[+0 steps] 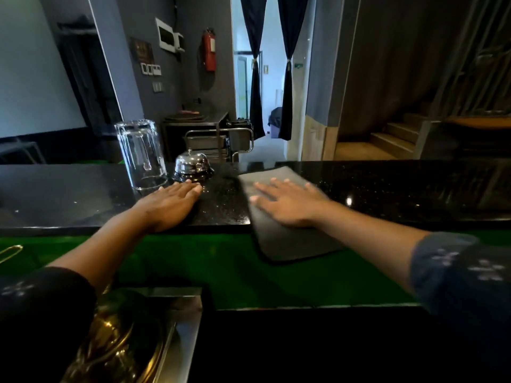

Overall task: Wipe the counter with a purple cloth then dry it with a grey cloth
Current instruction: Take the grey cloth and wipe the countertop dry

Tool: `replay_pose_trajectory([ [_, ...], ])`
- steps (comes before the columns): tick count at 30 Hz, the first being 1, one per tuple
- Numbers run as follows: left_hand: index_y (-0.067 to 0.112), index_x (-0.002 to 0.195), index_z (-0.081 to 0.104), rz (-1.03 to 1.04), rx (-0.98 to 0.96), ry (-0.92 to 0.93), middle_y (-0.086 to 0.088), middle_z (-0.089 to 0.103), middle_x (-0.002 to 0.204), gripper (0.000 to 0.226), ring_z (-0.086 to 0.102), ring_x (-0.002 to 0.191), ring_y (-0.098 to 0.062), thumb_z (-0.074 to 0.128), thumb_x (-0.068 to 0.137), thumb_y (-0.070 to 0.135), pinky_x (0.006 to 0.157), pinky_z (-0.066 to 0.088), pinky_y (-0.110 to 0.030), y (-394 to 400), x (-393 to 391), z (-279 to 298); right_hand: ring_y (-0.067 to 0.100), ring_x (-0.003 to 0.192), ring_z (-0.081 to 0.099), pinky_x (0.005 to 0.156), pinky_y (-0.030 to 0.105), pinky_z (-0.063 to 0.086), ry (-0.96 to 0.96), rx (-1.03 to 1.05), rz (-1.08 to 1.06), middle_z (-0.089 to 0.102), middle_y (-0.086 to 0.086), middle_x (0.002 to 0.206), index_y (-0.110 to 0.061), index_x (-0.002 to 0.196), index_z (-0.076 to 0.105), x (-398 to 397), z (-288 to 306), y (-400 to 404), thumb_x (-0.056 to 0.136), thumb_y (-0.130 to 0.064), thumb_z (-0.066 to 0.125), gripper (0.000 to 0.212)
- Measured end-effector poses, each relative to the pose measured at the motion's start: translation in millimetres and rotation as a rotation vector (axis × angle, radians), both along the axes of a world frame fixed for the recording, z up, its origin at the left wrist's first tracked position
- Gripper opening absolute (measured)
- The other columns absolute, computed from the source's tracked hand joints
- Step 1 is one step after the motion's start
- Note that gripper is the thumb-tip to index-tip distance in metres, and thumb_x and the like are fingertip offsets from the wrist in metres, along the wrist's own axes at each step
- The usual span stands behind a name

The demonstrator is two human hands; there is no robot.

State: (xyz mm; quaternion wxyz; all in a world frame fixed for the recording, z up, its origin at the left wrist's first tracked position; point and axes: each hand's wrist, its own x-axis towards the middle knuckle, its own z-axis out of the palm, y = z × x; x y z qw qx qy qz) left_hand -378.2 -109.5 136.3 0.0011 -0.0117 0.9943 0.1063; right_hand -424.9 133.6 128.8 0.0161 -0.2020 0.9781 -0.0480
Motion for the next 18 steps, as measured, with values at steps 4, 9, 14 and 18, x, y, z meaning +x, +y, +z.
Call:
replay_pose_trajectory([
  [4,0.022,0.151,0.015,-0.015,0.008,0.049,0.001,0.01,0.159,0.06,0.007,0.146,-0.013,0.01,0.098,0.051,0.12,0.004,-0.037,2.1,-4.8,-0.8,0.023,0.149,0.008,0.117,0.055,0.004,0.004,0.012,-0.288,0.006,-0.003,0.163,-0.044,0.151,0.009,-36.3,4.0,85.4,0.09,-0.073,0.009,0.068],
  [9,0.025,0.15,0.019,-0.01,-0.012,0.05,0.0,0.015,0.159,0.062,0.012,0.146,-0.016,0.009,0.096,0.054,0.12,0.007,-0.039,2.3,-2.1,0.3,0.028,0.149,0.008,0.115,0.059,0.004,-0.009,0.005,-0.388,0.006,0.004,0.163,-0.039,0.153,0.01,-62.0,10.0,73.5,0.091,-0.069,0.012,0.069],
  [14,0.025,0.15,0.018,0.005,-0.009,0.023,-0.002,0.013,0.159,0.06,0.011,0.146,-0.018,0.011,0.097,0.052,0.12,0.006,-0.041,10.6,12.0,6.4,0.03,0.149,0.006,0.116,0.059,0.001,-0.03,-0.028,-0.331,0.004,0.008,0.163,-0.035,0.154,0.01,-30.7,14.8,46.7,0.094,-0.066,0.013,0.067],
  [18,0.021,0.149,0.022,-0.037,0.041,0.005,-0.004,0.022,0.157,0.059,0.02,0.144,-0.021,0.017,0.099,0.05,0.116,0.013,-0.04,29.6,19.7,17.8,0.023,0.149,0.004,0.117,0.053,-0.001,-0.028,0.001,-0.176,0.002,0.001,0.163,-0.042,0.152,0.005,16.9,5.0,59.1,0.093,-0.068,0.009,0.065],
])
